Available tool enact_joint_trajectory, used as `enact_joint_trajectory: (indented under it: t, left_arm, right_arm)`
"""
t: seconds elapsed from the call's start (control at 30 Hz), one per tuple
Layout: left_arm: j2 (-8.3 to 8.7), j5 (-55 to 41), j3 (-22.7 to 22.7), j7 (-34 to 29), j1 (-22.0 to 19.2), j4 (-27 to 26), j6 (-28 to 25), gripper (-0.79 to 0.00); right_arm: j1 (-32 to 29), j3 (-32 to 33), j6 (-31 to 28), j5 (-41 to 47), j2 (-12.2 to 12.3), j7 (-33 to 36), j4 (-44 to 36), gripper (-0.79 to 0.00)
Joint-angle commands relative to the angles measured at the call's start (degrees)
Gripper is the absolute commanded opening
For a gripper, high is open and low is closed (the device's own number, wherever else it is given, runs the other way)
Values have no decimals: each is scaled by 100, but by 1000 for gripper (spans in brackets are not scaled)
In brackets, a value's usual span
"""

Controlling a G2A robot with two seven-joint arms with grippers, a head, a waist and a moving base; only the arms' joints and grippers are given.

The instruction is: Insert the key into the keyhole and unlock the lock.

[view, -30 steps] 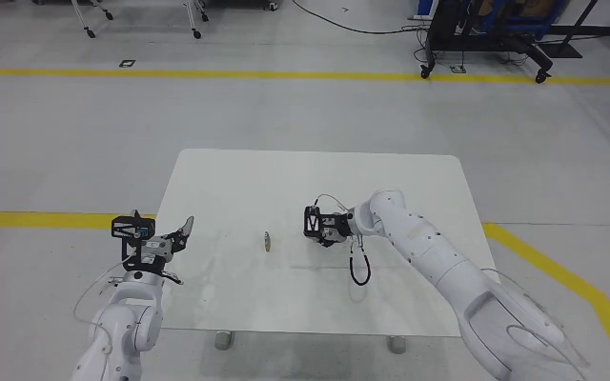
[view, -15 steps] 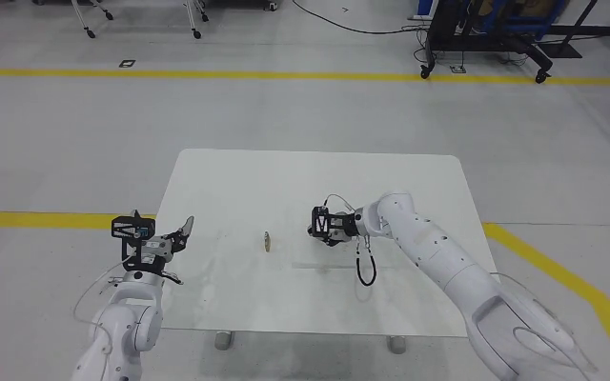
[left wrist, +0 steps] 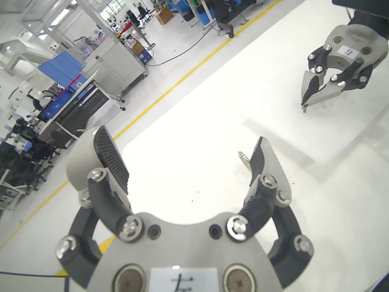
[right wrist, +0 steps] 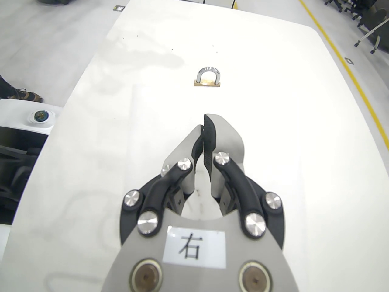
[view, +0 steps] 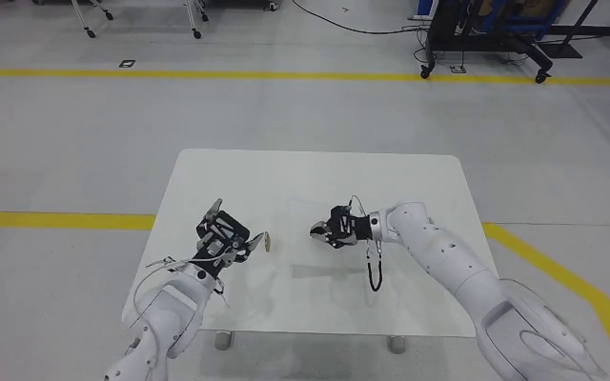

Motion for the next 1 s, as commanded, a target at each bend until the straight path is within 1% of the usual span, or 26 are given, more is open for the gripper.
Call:
enact_joint_trajectory:
  t: [0.0,0.1,0.17,0.23,0.37,0.5,0.67,0.83,0.97]
  left_arm:
    - [-37,-118,304,-262,-318,83,-124,0]
    - [-93,-139,707,-743,-754,286,-335,0]
    - [-141,-159,984,-1075,-1032,497,-413,0]
    - [-197,-118,1233,-1345,-1296,716,-317,0]
    - [-311,-169,1700,-1669,-1717,1163,-217,0]
    - [-426,-177,2053,-1876,-2086,1601,-16,0]
    - [-534,-187,2299,-1967,-2397,2012,173,0]
    - [-612,-182,2454,-2016,-2608,2389,196,0]
    - [-665,-239,2526,-2017,-2721,2586,202,0]
  right_arm:
    - [22,-71,107,-207,22,-447,158,-785]
    - [68,-169,230,-406,41,-999,380,-785]
    - [96,-209,386,-446,43,-1246,527,-785]
    - [112,-246,519,-376,37,-1379,612,-785]
    - [138,-363,680,-194,48,-1541,653,-785]
    - [181,-543,797,-60,87,-1658,600,-785]
    - [245,-802,821,199,146,-1683,533,-785]
    - [237,-995,894,841,228,-1756,481,-785]
    - [191,-1179,1049,1310,349,-1912,303,-785]
